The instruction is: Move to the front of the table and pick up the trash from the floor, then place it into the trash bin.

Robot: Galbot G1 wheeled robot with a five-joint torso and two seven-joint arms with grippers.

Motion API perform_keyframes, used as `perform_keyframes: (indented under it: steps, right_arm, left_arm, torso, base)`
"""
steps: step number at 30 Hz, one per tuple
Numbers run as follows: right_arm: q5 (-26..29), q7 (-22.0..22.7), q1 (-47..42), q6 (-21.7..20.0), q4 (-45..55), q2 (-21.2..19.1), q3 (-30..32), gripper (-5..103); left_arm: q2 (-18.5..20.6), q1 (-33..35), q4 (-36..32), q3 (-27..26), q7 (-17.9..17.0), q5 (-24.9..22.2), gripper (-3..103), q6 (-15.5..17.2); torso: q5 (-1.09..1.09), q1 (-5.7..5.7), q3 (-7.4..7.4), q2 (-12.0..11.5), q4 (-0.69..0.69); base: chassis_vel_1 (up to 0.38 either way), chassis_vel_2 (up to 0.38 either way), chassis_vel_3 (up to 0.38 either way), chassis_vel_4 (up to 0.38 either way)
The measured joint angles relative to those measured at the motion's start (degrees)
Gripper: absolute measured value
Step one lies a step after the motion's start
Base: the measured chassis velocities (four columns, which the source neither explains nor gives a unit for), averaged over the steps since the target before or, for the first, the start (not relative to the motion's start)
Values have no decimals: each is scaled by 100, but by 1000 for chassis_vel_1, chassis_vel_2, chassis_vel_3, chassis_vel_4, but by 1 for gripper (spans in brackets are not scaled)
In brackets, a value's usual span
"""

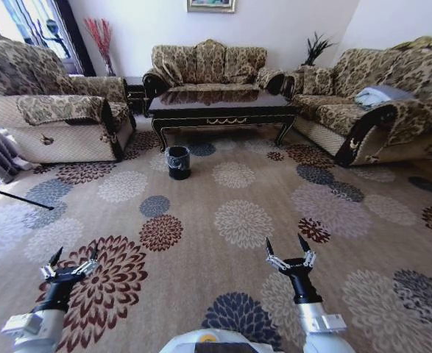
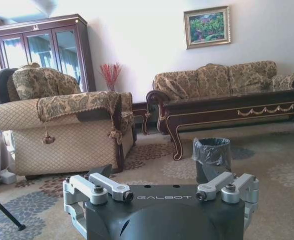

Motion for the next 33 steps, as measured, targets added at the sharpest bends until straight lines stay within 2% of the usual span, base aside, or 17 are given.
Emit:
perform_keyframes:
  steps: [30,33]
  right_arm:
    - [0,0,0,0,0,0,0,100]
    - [0,0,0,0,0,0,0,100]
  left_arm:
    - [0,0,0,0,0,0,100,0]
    - [0,0,0,0,0,0,100,0]
  torso:
    - [0,195,446,641,0]
    - [0,238,530,769,0]
  base:
    - [0,0,0,0]
    - [0,0,0,0]
